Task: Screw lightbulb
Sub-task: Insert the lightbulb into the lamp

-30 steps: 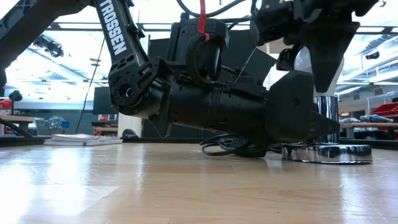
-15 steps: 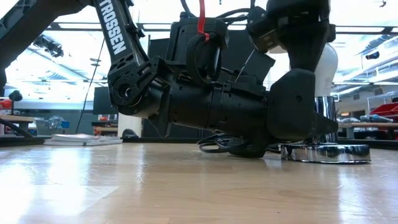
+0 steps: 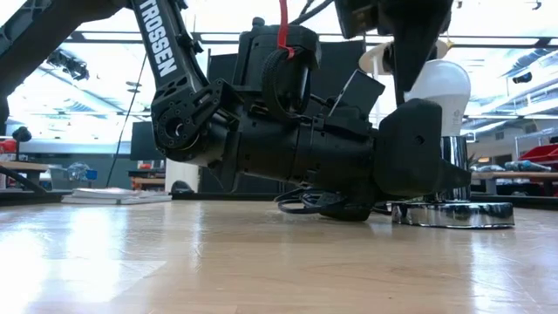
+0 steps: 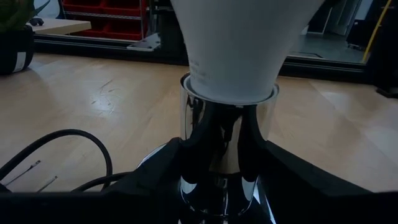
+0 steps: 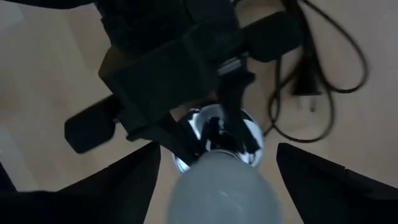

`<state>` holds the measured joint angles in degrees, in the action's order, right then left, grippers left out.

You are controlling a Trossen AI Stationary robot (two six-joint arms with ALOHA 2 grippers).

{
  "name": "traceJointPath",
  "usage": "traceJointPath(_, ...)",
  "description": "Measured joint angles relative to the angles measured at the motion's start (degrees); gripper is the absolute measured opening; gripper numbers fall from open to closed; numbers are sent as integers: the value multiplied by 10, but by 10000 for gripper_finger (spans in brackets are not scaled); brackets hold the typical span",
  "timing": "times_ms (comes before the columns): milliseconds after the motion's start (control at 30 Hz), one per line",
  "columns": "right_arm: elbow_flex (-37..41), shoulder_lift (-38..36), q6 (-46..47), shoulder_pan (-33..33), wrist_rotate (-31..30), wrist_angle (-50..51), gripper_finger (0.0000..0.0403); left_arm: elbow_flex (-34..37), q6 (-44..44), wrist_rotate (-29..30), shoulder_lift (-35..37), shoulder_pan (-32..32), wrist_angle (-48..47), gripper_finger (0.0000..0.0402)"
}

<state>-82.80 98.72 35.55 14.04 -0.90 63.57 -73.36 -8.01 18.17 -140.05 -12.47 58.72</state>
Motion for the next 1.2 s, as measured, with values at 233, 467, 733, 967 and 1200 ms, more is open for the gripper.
traceJointPath(233,-77,-5,-30,10,-26,77,328,0,0,0,0,0,0,198)
traceJointPath(467,-77,-64,-14,73,-122,92,327,0,1,-1,0,0,0,198)
traceJointPath(733,20,-156,22,149,-169,13,320,0,1,-2,0,0,0,198)
traceJointPath(967,163,-211,87,186,-183,-76,313,0,23,-38,0,1,2,198)
traceJointPath(1200,243,-210,100,179,-162,-129,309,0,45,-42,0,0,2,198)
